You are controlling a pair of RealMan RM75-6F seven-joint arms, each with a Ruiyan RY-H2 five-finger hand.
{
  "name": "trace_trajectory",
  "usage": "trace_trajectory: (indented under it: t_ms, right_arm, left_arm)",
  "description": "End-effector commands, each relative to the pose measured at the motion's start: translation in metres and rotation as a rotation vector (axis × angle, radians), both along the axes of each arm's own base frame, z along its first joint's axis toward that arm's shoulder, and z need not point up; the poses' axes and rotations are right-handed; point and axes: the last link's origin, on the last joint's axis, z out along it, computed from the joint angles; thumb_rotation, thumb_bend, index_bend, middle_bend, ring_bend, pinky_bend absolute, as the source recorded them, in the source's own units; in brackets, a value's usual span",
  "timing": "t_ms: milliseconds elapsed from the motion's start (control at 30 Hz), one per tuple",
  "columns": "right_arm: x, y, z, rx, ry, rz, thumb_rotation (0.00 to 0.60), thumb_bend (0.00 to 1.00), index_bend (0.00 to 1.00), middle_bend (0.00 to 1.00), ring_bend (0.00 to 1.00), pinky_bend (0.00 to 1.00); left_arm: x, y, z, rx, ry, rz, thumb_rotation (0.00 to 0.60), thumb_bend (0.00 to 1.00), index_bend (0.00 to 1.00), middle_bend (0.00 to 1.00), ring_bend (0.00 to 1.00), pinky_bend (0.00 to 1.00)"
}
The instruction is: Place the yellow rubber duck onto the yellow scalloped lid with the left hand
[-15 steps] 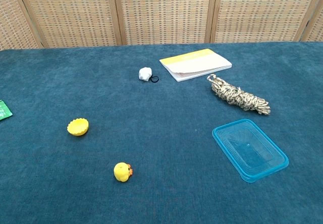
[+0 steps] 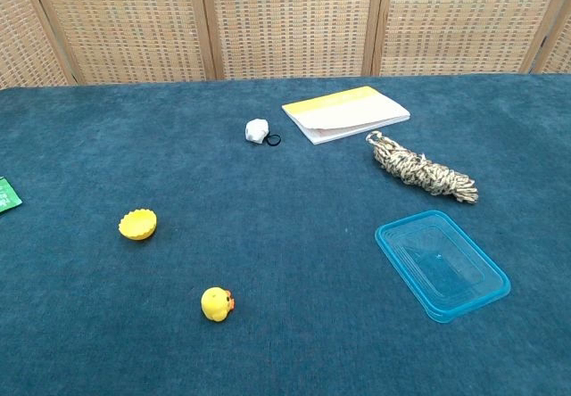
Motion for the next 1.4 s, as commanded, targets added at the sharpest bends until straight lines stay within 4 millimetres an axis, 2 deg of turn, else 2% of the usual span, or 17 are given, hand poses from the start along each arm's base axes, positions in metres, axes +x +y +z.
trace_trajectory:
  t_ms: [33, 500, 733, 1100, 1400]
  right_arm:
    - [-0.001, 0.0, -0.001, 0.002, 0.004, -0.008, 0.6, 0.0, 0.0, 0.0, 0.0, 0.0]
    - [-0.003, 0.0, 0.003, -0.012, -0.005, -0.013, 0.6, 0.0, 0.0, 0.0, 0.0, 0.0]
    - [-0.004, 0.0, 0.007, -0.023, -0.021, -0.02, 0.6, 0.0, 0.0, 0.0, 0.0, 0.0]
    - [-0.007, -0.002, 0.015, -0.05, -0.048, -0.041, 0.6, 0.0, 0.0, 0.0, 0.0, 0.0]
    - [-0.01, -0.004, 0.017, -0.054, -0.053, -0.056, 0.6, 0.0, 0.0, 0.0, 0.0, 0.0]
  left_arm:
    - [0.0, 0.001, 0.001, 0.0, -0.001, -0.002, 0.6, 0.25, 0.0, 0.0, 0.0, 0.0]
    - [-0.001, 0.004, 0.0, -0.01, -0.017, -0.002, 0.6, 0.25, 0.0, 0.0, 0.0, 0.0]
    - [0.004, 0.01, -0.004, -0.033, -0.016, -0.056, 0.6, 0.25, 0.0, 0.0, 0.0, 0.0]
    - [0.035, 0.046, -0.025, -0.258, -0.011, -0.366, 0.6, 0.25, 0.0, 0.0, 0.0, 0.0]
    - [0.057, 0.054, -0.043, -0.414, -0.031, -0.479, 0.6, 0.25, 0.0, 0.0, 0.0, 0.0]
